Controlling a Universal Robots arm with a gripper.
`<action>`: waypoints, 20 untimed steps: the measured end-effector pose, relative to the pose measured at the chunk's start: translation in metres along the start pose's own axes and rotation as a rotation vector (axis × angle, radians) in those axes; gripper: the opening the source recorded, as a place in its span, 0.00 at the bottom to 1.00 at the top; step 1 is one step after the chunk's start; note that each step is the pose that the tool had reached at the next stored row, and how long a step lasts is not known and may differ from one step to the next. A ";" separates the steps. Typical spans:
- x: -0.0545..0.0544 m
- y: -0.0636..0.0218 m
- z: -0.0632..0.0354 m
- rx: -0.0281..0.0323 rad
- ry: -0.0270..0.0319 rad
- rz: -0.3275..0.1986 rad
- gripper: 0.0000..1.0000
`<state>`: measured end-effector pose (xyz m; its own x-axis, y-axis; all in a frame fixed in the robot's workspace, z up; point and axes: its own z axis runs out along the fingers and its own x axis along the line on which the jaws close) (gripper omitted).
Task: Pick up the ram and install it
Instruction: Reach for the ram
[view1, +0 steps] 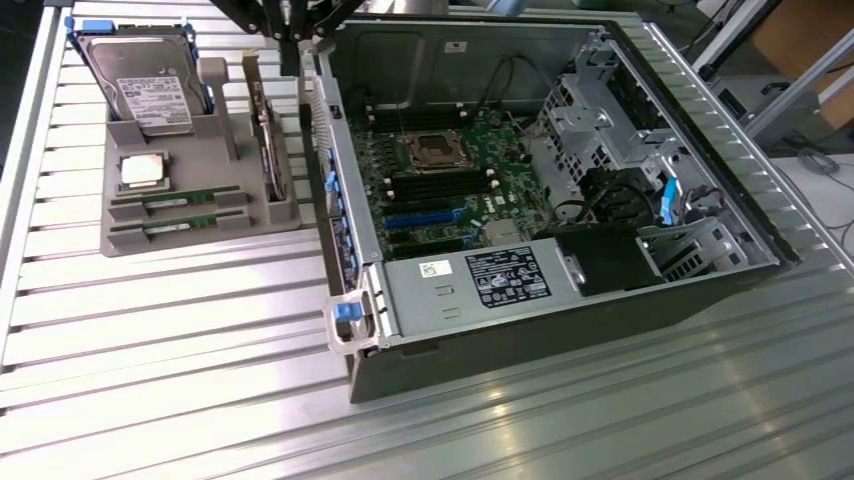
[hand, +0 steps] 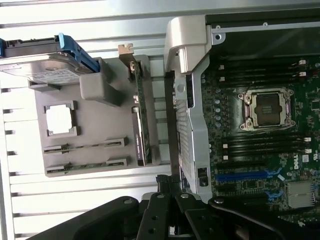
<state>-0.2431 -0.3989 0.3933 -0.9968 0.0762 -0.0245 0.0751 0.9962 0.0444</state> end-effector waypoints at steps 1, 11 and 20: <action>0.001 -0.0001 0.0000 0.0000 0.0000 0.000 0.10; 0.014 -0.0010 -0.0003 -0.0001 0.0000 0.000 0.10; 0.023 -0.0017 -0.0006 0.0000 0.0000 0.000 0.10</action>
<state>-0.2664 -0.3989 0.3933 -0.9968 0.0763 -0.0245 0.0751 0.9962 0.0444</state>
